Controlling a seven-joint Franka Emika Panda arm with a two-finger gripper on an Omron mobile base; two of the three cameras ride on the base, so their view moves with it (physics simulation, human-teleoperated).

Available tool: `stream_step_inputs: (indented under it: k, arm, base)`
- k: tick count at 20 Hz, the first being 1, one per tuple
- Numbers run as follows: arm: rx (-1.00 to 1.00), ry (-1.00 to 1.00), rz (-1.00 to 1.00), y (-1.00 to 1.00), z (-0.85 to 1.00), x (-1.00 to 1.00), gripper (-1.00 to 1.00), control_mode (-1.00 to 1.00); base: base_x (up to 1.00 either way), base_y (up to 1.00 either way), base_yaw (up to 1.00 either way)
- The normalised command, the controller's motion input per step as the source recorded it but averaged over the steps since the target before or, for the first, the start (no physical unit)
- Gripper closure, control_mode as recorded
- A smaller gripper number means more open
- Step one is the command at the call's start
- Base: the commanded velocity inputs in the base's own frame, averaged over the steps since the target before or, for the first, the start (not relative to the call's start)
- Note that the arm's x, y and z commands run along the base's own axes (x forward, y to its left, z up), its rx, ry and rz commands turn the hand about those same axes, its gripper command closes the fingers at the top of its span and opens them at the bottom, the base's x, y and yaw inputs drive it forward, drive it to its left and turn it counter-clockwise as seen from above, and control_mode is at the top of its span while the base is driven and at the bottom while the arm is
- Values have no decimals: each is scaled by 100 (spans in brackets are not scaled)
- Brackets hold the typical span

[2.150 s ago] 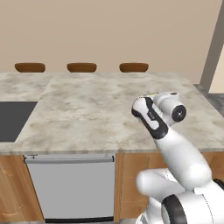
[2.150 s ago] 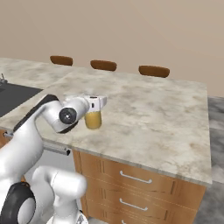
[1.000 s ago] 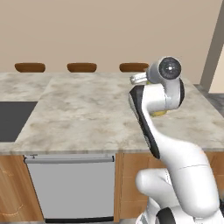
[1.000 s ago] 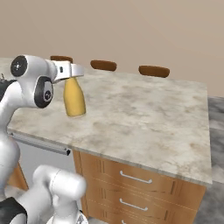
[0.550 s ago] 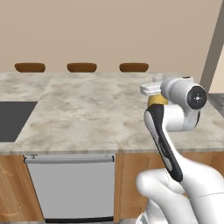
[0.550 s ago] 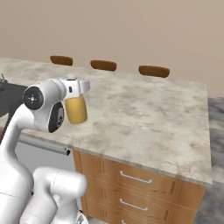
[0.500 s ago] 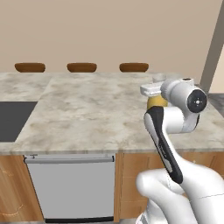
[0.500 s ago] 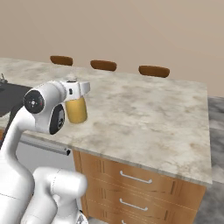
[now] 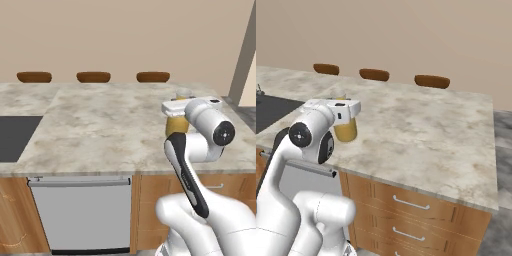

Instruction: Move the onion and bar from the second highest shelf to the top shelf to make space. Then, place the pitcher from the counter on the cleared second highest shelf.

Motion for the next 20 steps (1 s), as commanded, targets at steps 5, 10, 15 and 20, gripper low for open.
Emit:
stream_step_inputs:
  k: [5,10,15,20]
  arm:
    - [0,1,0,0,0,-8,100,-100]
    - [0,6,0,0,30,-53,100,-100]
    - [-2,18,0,0,46,-54,100,-100]
    - [-4,29,0,0,38,-7,100,-100]
  base:
    - [0,0,0]
    - [0,0,0]
    - [0,0,0]
    - [0,0,0]
